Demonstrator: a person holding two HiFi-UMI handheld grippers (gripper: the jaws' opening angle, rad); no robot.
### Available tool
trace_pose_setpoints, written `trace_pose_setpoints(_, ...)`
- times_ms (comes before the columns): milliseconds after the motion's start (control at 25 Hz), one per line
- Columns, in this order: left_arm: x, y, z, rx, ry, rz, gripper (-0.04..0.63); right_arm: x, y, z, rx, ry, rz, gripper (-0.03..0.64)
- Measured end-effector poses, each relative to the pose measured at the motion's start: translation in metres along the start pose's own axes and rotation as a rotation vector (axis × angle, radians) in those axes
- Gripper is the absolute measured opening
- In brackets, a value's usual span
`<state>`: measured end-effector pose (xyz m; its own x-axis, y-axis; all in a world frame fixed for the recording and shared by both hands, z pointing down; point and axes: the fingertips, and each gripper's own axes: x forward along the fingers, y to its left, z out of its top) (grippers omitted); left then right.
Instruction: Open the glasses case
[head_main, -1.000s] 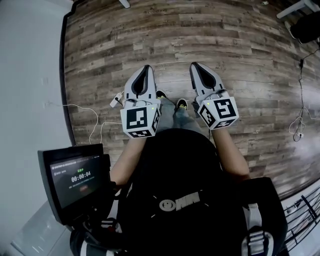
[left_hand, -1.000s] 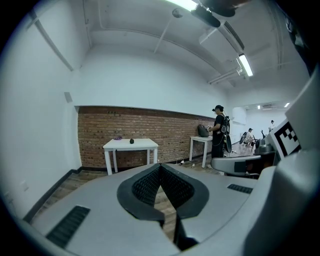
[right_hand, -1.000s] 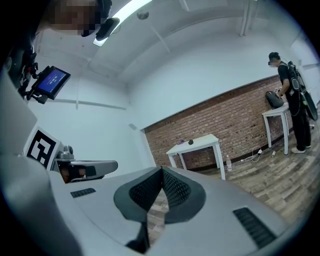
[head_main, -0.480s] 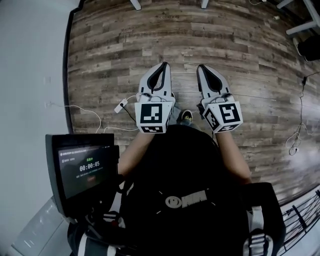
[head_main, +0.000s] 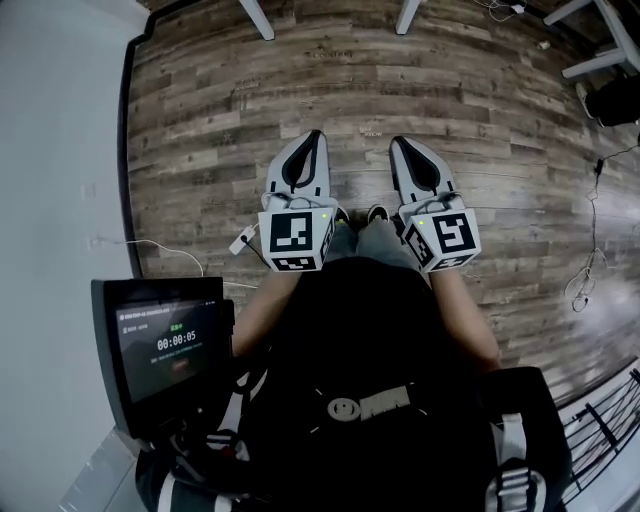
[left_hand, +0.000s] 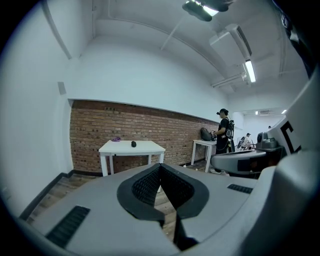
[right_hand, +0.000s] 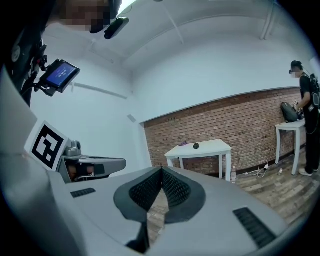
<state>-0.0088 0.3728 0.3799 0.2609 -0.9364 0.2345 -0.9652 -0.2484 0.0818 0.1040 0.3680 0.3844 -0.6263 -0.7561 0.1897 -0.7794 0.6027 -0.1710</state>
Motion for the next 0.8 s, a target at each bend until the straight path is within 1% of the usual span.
trace_pose_setpoints(120,0.019,0.007,0.002,-0.003,0.012,-0.006,-0.001,0.017,-0.01,0.004,-0.004,0.007,-0.002,0.005)
trace_pose_setpoints(240,0.056,0.013,0.007,-0.006,0.031,-0.007,0.0,0.046,-0.035,0.011,0.003,0.019,0.005,0.005)
trace_pose_setpoints(360,0.097,0.018,0.013,0.0,0.04,0.005,0.0,0.077,-0.066,0.016,0.017,0.019,0.018,0.005)
trace_pose_setpoints(520,0.12,0.021,0.018,0.011,0.038,0.029,0.0,0.094,-0.088,0.014,0.023,0.019,0.025,0.005)
trace_pose_setpoints(600,0.14,0.024,0.027,0.007,0.034,0.037,-0.002,0.111,-0.102,0.023,0.024,0.01,0.038,0.005)
trace_pose_setpoints(680,0.17,0.028,0.036,0.01,0.041,0.042,-0.001,0.135,-0.123,0.034,0.034,0.002,0.054,0.005)
trace_pose_setpoints(800,0.204,0.024,0.047,0.014,0.051,0.053,0.0,0.158,-0.152,0.049,0.04,-0.006,0.071,0.005)
